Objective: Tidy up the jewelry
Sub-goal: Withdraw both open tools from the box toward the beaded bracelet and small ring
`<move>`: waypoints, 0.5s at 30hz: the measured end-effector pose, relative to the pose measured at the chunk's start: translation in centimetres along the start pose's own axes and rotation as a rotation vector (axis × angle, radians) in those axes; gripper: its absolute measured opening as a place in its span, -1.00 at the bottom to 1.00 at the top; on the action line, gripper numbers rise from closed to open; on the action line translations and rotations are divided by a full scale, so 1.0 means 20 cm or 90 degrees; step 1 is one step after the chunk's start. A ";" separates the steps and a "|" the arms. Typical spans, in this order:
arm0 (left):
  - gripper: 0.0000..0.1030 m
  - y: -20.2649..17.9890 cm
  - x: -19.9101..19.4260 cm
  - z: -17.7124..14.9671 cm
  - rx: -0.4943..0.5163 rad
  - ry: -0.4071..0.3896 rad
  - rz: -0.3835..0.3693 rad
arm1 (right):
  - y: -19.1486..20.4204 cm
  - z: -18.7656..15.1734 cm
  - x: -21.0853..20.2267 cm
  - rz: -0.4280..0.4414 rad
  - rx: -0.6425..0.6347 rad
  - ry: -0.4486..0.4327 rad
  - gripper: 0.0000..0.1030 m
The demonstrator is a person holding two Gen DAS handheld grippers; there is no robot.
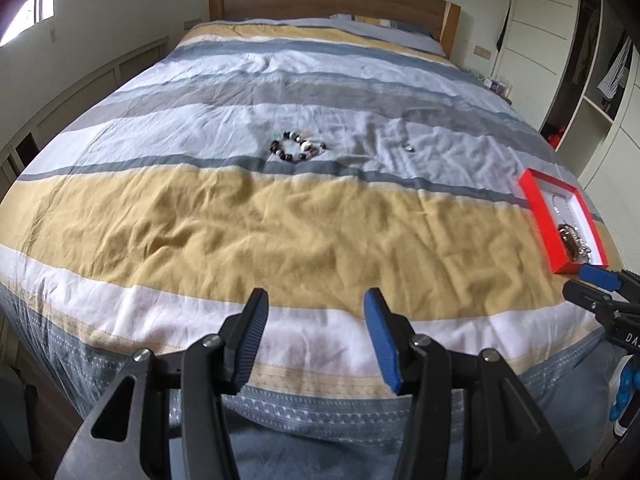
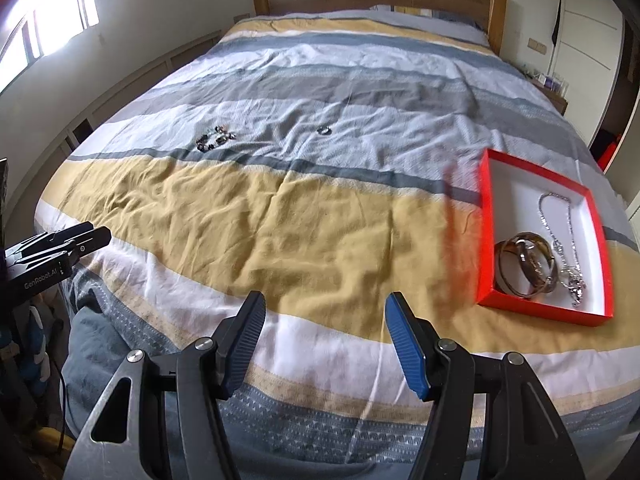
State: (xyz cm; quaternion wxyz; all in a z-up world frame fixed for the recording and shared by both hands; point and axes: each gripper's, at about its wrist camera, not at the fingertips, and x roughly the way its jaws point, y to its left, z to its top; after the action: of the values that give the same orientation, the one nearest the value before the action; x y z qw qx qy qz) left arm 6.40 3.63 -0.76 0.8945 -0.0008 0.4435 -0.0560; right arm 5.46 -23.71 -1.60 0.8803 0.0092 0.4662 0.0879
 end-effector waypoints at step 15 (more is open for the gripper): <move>-0.07 0.10 0.28 0.12 -0.006 0.043 0.013 | 0.02 0.17 0.29 0.010 -0.025 0.045 0.19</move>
State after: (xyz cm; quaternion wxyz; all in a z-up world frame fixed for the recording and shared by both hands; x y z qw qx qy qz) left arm 11.86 4.98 -3.97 0.8796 0.0014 0.4737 -0.0445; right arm 11.36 -22.13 -4.42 0.8627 -0.0076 0.4948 0.1042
